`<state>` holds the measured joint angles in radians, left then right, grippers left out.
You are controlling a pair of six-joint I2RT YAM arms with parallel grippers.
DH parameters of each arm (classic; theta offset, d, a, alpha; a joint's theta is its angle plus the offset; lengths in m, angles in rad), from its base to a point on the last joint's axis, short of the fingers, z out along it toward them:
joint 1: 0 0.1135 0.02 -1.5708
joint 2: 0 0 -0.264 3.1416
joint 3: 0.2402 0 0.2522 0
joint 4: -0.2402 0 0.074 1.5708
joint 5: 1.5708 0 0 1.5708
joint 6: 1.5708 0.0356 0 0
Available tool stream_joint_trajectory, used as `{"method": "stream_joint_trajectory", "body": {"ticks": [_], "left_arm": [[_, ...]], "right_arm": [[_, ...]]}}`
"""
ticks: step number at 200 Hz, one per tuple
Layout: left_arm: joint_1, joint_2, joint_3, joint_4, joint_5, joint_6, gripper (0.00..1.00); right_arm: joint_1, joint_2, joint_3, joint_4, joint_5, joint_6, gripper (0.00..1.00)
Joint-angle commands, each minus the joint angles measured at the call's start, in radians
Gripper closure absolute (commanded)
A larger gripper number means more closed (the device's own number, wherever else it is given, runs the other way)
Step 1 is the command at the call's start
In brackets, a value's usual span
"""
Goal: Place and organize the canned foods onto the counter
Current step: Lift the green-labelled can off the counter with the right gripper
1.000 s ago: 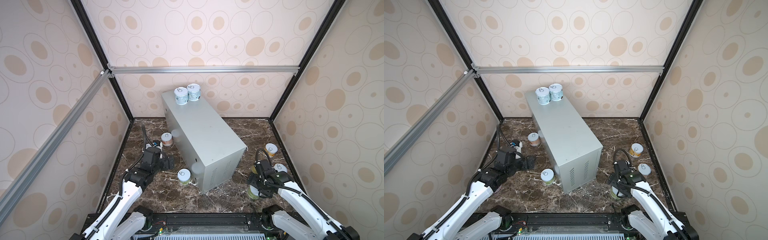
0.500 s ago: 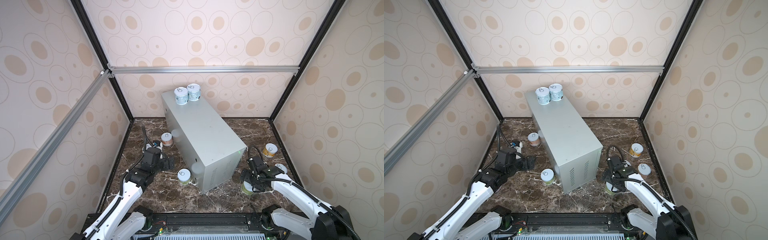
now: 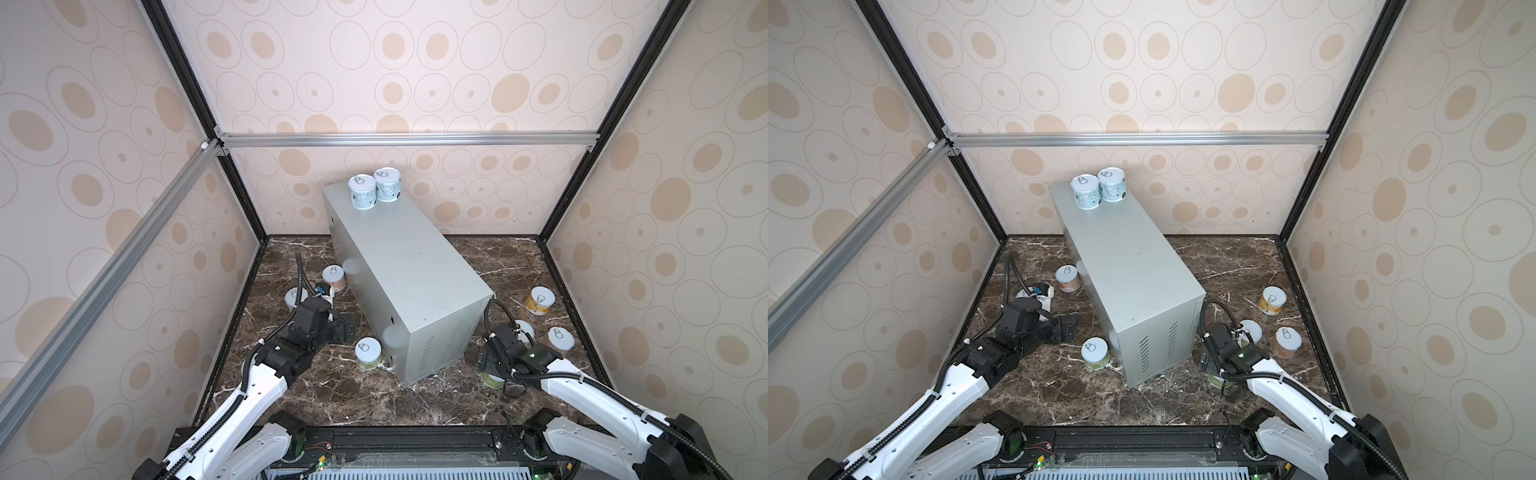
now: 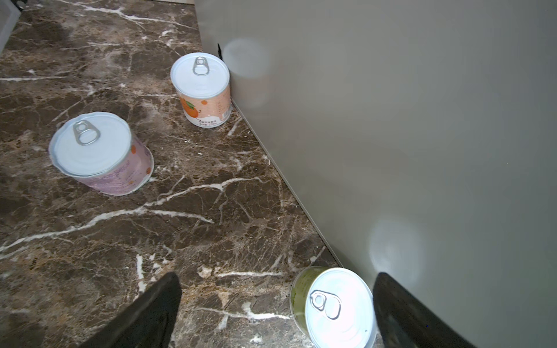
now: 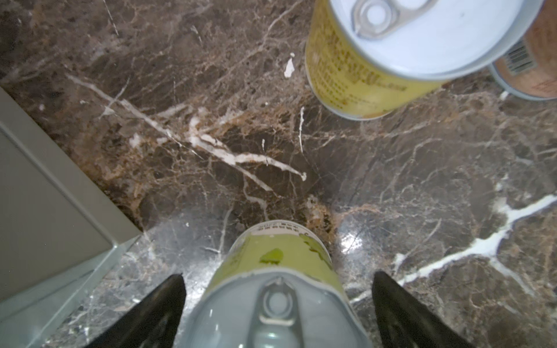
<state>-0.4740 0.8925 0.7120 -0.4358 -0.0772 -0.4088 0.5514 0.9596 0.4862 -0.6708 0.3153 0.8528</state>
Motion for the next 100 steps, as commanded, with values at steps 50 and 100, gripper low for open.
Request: {"method": "stream_joint_trajectory", "body": {"ticks": [50, 100], "left_arm": [[-0.046, -0.023, 0.011, -0.014, -0.055, -0.02, 0.01], [-0.045, -0.04, 0.007, -0.02, -0.105, -0.033, 0.01]], "right_arm": [[0.038, -0.325, -0.189, 0.059, 0.091, 0.105, 0.01], [0.04, -0.278, -0.195, 0.123, 0.076, 0.063, 0.01]]}}
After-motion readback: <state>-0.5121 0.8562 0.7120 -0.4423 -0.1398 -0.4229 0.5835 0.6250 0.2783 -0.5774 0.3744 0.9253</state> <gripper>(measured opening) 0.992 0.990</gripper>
